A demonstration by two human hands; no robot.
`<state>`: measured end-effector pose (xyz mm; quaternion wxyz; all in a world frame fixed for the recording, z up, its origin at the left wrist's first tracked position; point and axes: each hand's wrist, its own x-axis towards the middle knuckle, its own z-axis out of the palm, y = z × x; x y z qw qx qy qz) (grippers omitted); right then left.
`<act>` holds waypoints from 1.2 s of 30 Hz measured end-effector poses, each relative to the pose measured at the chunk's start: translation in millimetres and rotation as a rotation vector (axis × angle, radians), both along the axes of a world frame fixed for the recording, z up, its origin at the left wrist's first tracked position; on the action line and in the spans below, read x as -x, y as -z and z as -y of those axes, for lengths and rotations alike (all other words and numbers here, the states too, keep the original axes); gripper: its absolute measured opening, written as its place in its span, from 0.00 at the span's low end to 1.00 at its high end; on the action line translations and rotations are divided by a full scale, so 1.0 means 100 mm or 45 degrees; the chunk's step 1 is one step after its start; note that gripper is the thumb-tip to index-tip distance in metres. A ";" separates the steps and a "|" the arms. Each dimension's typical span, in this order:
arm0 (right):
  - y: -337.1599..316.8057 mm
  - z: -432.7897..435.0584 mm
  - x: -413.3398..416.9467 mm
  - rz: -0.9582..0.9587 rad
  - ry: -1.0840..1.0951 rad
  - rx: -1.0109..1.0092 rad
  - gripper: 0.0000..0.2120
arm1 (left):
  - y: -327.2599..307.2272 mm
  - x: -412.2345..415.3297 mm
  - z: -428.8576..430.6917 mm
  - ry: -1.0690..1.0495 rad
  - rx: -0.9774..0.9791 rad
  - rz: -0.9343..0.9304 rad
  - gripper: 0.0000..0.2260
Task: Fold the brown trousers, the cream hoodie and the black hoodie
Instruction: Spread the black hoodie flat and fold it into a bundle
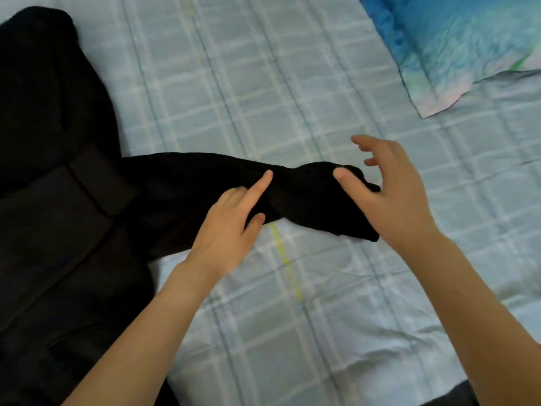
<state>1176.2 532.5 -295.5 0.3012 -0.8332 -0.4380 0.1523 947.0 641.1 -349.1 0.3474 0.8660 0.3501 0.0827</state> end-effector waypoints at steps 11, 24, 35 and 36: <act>0.09 0.10 -0.30 -0.114 0.086 -0.192 0.19 | -0.01 0.10 -0.20 -0.013 -0.244 -0.045 0.27; 0.45 -0.41 -1.38 -0.158 0.417 0.218 0.26 | 0.33 -0.54 -0.38 0.099 -0.431 -0.512 0.27; 0.15 -0.08 -2.14 -0.175 0.622 -0.194 0.09 | 0.14 -0.84 -0.34 0.192 -0.436 -0.327 0.26; 0.21 -0.09 -2.18 -0.135 0.647 -0.107 0.11 | 0.18 -0.90 -0.33 0.214 -0.430 -0.365 0.26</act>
